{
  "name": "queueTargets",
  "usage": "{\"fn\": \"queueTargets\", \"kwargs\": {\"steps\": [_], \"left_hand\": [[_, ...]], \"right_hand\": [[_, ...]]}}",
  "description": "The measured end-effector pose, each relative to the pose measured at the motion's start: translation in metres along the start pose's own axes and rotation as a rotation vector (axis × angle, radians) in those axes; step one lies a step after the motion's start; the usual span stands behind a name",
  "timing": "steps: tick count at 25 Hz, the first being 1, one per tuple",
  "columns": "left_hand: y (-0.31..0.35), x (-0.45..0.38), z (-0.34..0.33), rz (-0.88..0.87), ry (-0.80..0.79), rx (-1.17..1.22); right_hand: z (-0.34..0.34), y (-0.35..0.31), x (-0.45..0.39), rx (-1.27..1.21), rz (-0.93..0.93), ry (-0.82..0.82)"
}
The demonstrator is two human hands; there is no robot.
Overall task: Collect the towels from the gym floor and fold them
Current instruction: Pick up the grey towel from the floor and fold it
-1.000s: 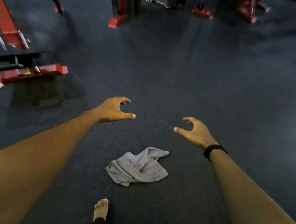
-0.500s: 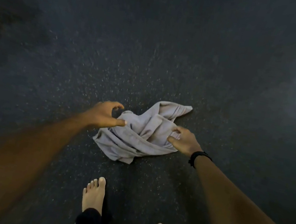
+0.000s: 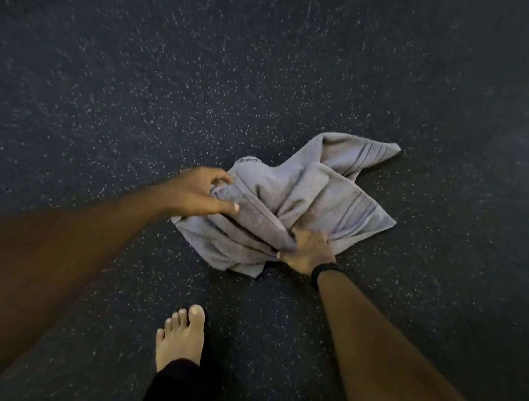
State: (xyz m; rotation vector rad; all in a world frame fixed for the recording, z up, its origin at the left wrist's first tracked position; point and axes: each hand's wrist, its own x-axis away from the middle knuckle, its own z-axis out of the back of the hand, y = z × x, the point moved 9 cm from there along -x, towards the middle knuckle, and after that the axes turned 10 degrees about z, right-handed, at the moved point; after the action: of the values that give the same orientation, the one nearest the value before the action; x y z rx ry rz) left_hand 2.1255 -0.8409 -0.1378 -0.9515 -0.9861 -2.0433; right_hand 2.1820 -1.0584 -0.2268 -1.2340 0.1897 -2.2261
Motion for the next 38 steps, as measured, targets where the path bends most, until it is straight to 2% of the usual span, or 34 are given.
{"fn": "queueTargets", "kwargs": {"steps": [2, 6, 11, 17, 20, 25, 31, 35, 38], "left_hand": [[0.007, 0.009, 0.01, -0.012, 0.013, -0.009], [0.046, 0.053, 0.052, -0.066, 0.084, -0.039], [0.153, 0.167, 0.142, -0.166, 0.164, -0.07], [0.314, 0.357, 0.259, -0.34, 0.334, 0.001], [0.399, 0.471, 0.315, -0.448, 0.415, 0.05], [0.516, 0.635, 0.385, -0.637, 0.519, 0.078], [0.638, 0.792, 0.416, -0.89, 0.538, 0.035], [0.717, 0.876, 0.389, -1.106, 0.479, -0.055], [0.767, 0.928, 0.349, -1.26, 0.403, -0.125]], "right_hand": [[0.022, -0.009, 0.007, 0.108, 0.025, 0.095], [0.117, -0.039, 0.055, 0.142, 0.138, 0.372], [0.308, -0.075, 0.165, 0.098, 0.246, 0.597], [0.522, -0.12, 0.362, -0.038, 0.273, 0.641], [0.615, -0.148, 0.479, 0.061, 0.302, 0.654], [0.746, -0.185, 0.661, 0.218, 0.291, 0.786], [0.835, -0.202, 0.887, 0.256, 0.229, 1.093], [0.842, -0.18, 1.028, 0.262, 0.047, 1.301], [0.823, -0.161, 1.125, 0.312, -0.109, 1.411]]}}
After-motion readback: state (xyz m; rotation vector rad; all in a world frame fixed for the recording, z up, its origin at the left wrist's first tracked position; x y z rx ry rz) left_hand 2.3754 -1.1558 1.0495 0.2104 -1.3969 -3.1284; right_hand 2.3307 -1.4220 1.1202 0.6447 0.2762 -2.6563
